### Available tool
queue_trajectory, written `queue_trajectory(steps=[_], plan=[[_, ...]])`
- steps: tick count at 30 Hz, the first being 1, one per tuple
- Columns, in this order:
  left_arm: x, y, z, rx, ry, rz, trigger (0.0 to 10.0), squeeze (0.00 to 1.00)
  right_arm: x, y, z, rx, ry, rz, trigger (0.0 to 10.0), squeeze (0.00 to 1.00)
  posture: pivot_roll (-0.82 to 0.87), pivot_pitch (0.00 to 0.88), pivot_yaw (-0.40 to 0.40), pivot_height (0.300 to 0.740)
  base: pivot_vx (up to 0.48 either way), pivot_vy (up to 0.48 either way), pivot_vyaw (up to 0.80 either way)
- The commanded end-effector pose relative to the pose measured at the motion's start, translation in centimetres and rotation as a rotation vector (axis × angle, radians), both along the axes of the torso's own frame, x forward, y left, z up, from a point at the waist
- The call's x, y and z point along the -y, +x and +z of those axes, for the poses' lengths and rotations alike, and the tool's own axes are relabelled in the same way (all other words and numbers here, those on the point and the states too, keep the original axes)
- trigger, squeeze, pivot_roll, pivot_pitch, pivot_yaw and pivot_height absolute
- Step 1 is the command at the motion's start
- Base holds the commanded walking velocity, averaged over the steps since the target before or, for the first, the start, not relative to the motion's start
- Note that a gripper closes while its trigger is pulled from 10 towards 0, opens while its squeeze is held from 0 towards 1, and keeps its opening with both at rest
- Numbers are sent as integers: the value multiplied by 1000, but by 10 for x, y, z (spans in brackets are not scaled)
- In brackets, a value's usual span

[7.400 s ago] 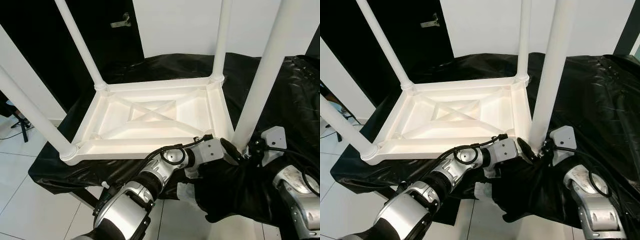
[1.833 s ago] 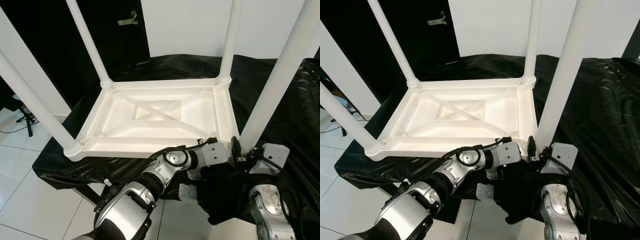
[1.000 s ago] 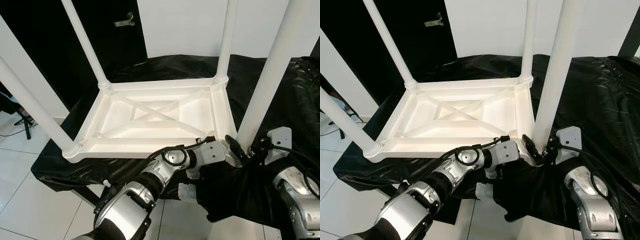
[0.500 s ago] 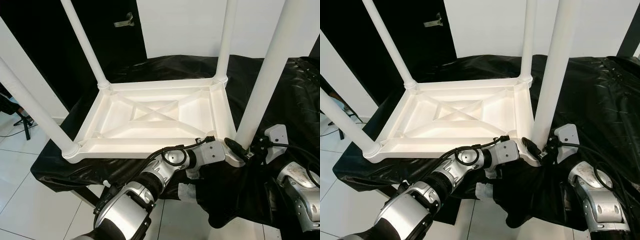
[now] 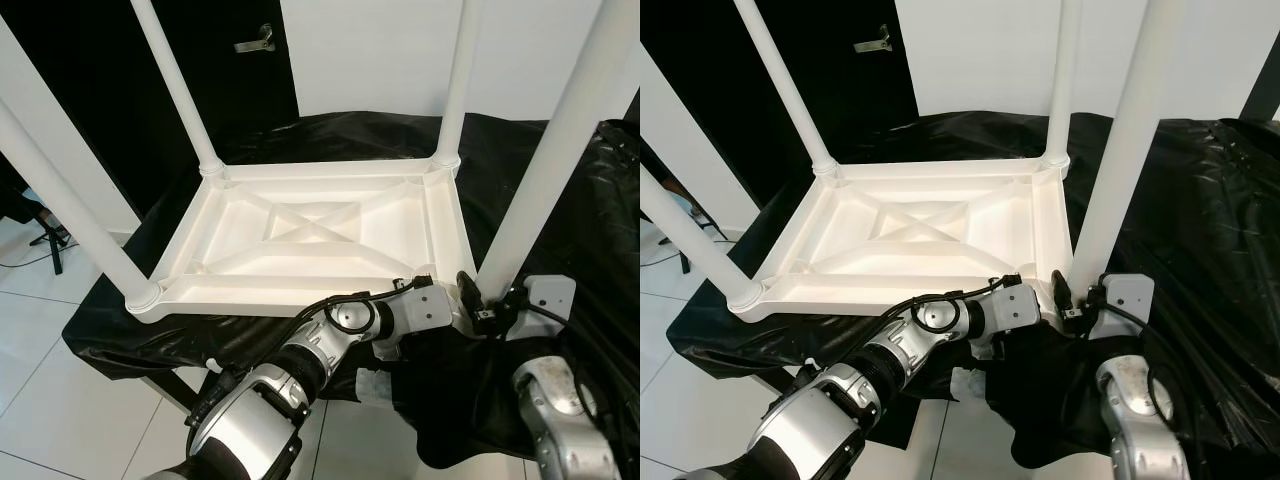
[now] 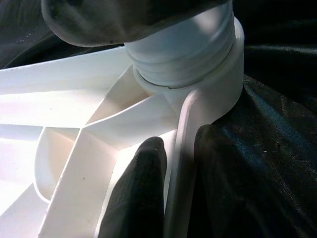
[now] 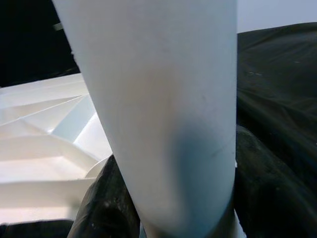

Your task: Building children table

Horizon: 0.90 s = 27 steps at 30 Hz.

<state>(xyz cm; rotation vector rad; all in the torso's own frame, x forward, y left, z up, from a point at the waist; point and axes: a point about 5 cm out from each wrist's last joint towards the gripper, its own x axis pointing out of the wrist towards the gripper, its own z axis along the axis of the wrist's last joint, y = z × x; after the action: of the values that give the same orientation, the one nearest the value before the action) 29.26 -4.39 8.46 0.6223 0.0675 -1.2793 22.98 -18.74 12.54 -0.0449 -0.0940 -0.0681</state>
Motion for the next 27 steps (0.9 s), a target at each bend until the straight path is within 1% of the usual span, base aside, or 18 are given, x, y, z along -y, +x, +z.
queue_trajectory(steps=[1, 4, 7, 8, 9, 10, 12, 13, 15, 16, 17, 20, 22, 23, 24, 25, 27], plan=[[-12, -16, -46, -124, 136, 133, 10000, 0, 17, -7, -4, -12, 32, -151, 0, 0, 13, 0, 92, 740, 0, 0, 0], [-12, -16, -46, -124, 134, 134, 10000, 0, 15, -6, -2, -1, 28, -186, 0, 0, 15, 0, 89, 740, 0, 0, 0], [-11, -16, -46, -124, 133, 134, 10000, 0, 13, -6, -2, -5, 29, -174, 0, 0, 15, 0, 87, 740, 0, 0, 0], [-11, -16, -46, -125, 132, 135, 10000, 0, 11, -5, -2, -8, 21, -163, 2118, 0, 15, 0, 86, 740, 0, 0, 0], [-11, -16, -46, -125, 131, 135, 10000, 0, 10, -5, -2, -10, 15, -156, 2118, 0, 15, 0, 86, 740, 0, 0, 0], [-11, -17, -46, -127, 131, 135, 10000, 0, 8, -4, -2, -14, 8, -131, 10000, 0, 14, 0, 86, 740, 0, 0, 0], [-11, -17, -46, -128, 130, 136, 10000, 0, 7, -3, -2, -15, 3, -108, 10000, 0, 14, 0, 86, 740, 0, 0, 0], [-11, -18, -47, -130, 130, 136, 10000, 0, 5, 0, -1, -19, 4, -61, 10000, 1000, 13, 0, 85, 740, 0, 0, 0], [-11, -18, -47, -132, 130, 135, 10000, 0, 6, 3, 0, -25, 8, -3, 10000, 1000, 9, 0, 86, 740, 0, 0, 0], [-11, -18, -47, -132, 130, 135, 10000, 0, 6, 3, 0, -25, 8, -3, 10000, 1000, 9, 0, 86, 740, 0, 0, 0], [-11, -18, -47, -133, 129, 134, 10000, 0, 11, 9, 2, -38, -2, 85, 10000, 0, 8, 0, 85, 740, 0, 0, 0], [-10, -18, -47, -134, 129, 134, 10000, 0, 14, 12, 3, -43, -3, 109, 10000, 0, 8, 0, 85, 740, 0, 0, 0], [-10, -19, -47, -134, 129, 132, 10000, 0, 22, 18, 9, -42, -30, 185, 10000, 0, 5, 0, 86, 740, 0, 0, 0], [-10, -19, -47, -134, 129, 132, 10000, 0, 22, 18, 9, -42, -30, 185, 10000, 0, 5, 0, 86, 740, 0, 0, 0], [-10, -19, -47, -134, 128, 132, 10000, 0, 24, 21, 11, -43, -41, 216, 10000, 0, 5, 0, 86, 740, 0, 0, 0], [-9, -19, -47, -133, 128, 131, 10000, 0, 25, 22, 13, -57, -53, 272, 10000, 0, 6, 0, 86, 740, 0, 0, 0], [-9, -18, -46, -131, 126, 132, 10000, 0, 25, 23, 13, -86, -70, 355, 10000, 0, 8, 0, 86, 740, 0, 0, 0]])
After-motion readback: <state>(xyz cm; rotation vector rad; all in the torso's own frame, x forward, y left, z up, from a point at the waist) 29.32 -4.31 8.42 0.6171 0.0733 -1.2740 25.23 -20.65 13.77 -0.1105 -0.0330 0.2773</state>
